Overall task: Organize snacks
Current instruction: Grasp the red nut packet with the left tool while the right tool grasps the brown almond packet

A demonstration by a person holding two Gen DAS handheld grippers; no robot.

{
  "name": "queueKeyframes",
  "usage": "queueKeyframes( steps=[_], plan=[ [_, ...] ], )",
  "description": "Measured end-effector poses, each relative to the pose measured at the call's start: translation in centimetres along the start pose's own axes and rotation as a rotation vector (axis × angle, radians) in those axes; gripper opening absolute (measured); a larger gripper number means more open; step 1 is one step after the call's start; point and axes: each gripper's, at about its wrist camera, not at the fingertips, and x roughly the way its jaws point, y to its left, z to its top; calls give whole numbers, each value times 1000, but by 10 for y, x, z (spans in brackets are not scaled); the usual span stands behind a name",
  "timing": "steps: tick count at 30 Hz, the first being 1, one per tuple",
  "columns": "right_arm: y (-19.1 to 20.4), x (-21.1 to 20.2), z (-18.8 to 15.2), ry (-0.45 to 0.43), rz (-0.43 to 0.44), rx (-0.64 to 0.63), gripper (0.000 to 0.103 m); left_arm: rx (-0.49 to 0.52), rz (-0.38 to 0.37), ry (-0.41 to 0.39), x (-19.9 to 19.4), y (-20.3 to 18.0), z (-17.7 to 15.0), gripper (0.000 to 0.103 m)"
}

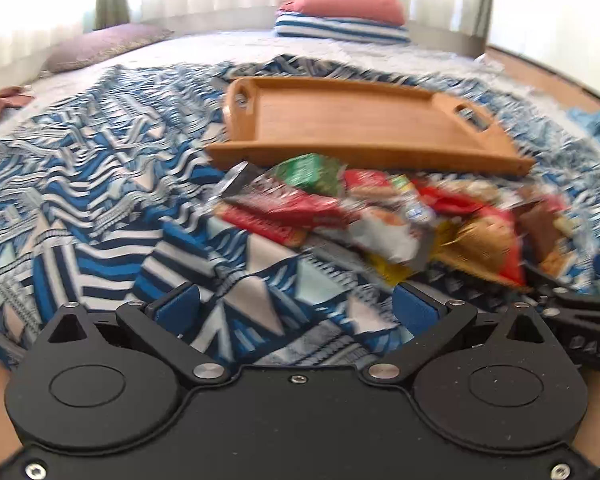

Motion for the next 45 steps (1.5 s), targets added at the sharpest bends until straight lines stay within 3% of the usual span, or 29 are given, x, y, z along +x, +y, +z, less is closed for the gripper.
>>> queueKeyframes(
  steps=[4, 8, 12, 17, 19, 25, 32, 35, 37, 45],
  plan=[
    [0, -6, 3, -68, -4, -109, 93, 27, -110, -57, -16, -7, 11, 95],
    [-9, 3, 8, -51, 74, -123, 72, 63, -199, -88, -26, -22, 21, 83],
    [-14, 10, 12, -52, 147, -137, 63, 68, -292, -67, -25, -34, 28, 70],
    [-11, 13, 15, -55, 168, -165, 49, 122, -316, -47, -14, -55, 33, 59],
    [-13, 5, 16, -62, 185, -148, 48, 148, -321, -40, -9, -61, 34, 52],
    [-33, -14, 21, -79, 119, -55, 48, 179, -351, 6, 11, -75, 34, 52],
    [-56, -16, 14, -48, 53, 42, 48, 230, -337, 33, 34, -92, 33, 56],
    [-59, -14, 11, -38, 44, 62, 48, 214, -356, 70, 43, -95, 32, 49],
    [-58, -13, 11, -34, 39, 72, 48, 196, -349, 63, 42, -94, 32, 43],
    [-57, -12, 21, -44, 51, 109, 48, 183, -348, -4, 13, -88, 47, 43]
  ],
)
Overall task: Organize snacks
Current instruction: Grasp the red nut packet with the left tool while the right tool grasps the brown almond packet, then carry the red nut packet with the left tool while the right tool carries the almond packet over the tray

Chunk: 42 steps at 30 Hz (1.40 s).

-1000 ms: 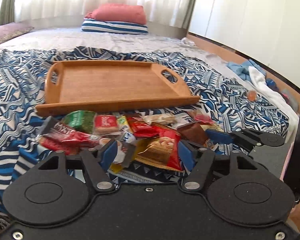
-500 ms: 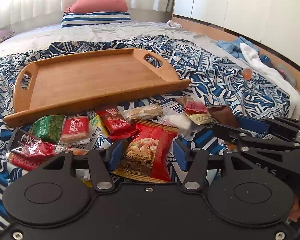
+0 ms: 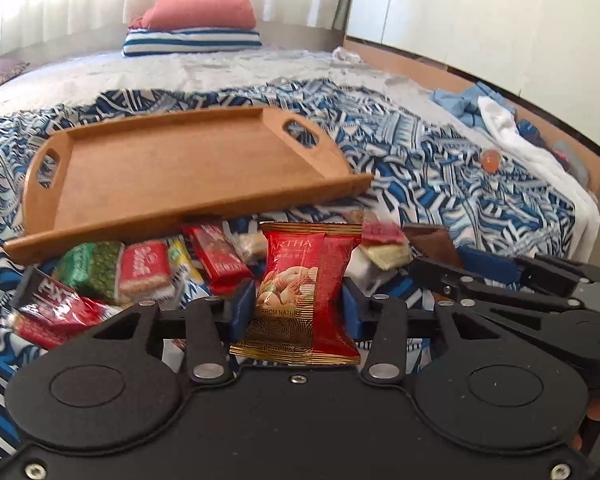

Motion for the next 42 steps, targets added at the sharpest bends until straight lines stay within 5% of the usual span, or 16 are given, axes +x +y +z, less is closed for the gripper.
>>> queueKeyframes(
  steps=[7, 21, 42],
  plan=[
    [0, 16, 27, 23, 18, 38, 48, -62, 74, -65, -16, 27, 38, 43],
    [28, 83, 98, 97, 79, -25, 48, -170, 226, -50, 10, 109, 94, 43],
    [48, 174, 122, 227, 45, -43, 47, -209, 318, 46, 71, 152, 110, 43]
  ],
)
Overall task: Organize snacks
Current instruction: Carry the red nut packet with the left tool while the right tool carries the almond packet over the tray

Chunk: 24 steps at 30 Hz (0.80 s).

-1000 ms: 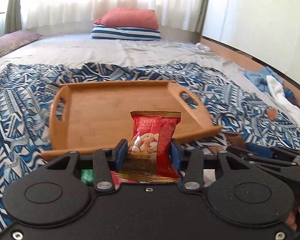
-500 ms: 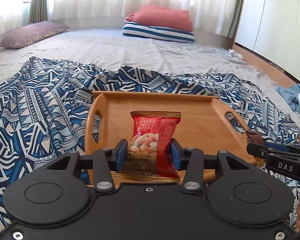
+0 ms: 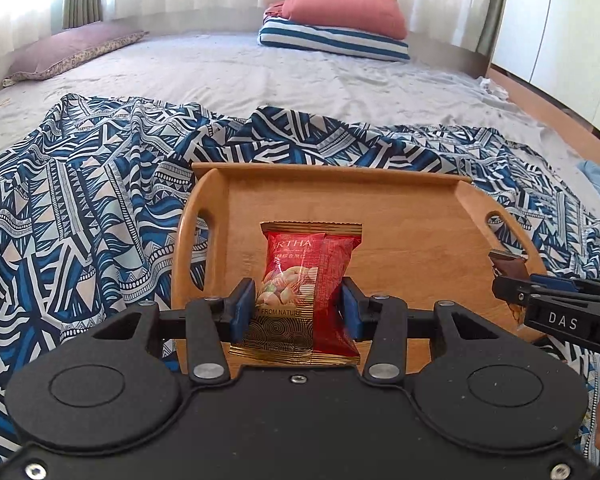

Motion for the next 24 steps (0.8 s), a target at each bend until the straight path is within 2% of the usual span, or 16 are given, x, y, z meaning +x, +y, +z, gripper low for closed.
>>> queueKeyframes(
  steps=[16, 24],
  plan=[
    [-6, 29, -2, 95, 23, 40, 48, 17, 31, 71, 31, -6, -8, 43],
    [-5, 31, -4, 91, 20, 22, 48, 15, 37, 82, 38, -6, -11, 43]
  ],
)
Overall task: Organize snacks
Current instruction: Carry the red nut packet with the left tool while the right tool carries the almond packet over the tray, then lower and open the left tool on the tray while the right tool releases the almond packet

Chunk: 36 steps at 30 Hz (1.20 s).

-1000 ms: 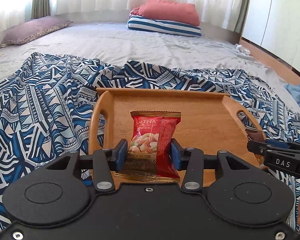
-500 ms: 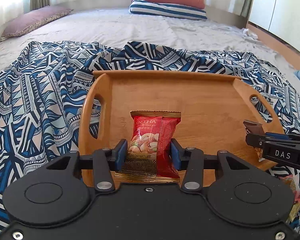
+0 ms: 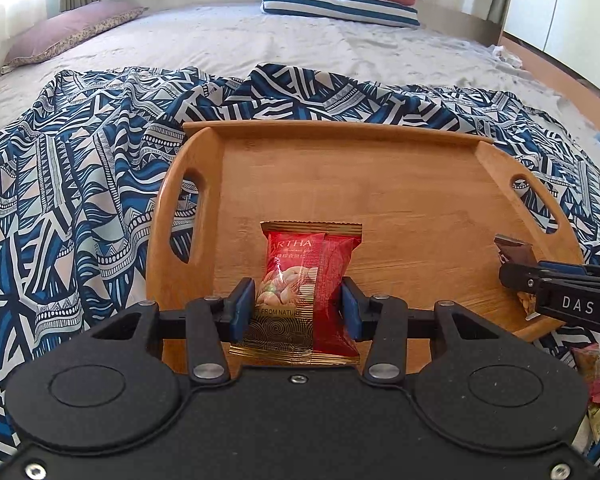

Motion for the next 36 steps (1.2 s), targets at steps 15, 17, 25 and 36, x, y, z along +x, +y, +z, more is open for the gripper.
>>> queueKeyframes(
  steps=[15, 17, 25, 36],
  plan=[
    [4, 2, 0, 4, -11, -30, 48, 5, 4, 15, 4, -1, 0, 44],
    [4, 2, 0, 3, -11, -30, 49, 11, 6, 15, 4, -2, 0, 44],
    [5, 3, 0, 6, -12, -37, 50, 8, 3, 17, 5, -2, 0, 44],
    [4, 1, -1, 8, 7, -29, 63, 21, 0, -2, -3, 0, 0, 65]
  ],
)
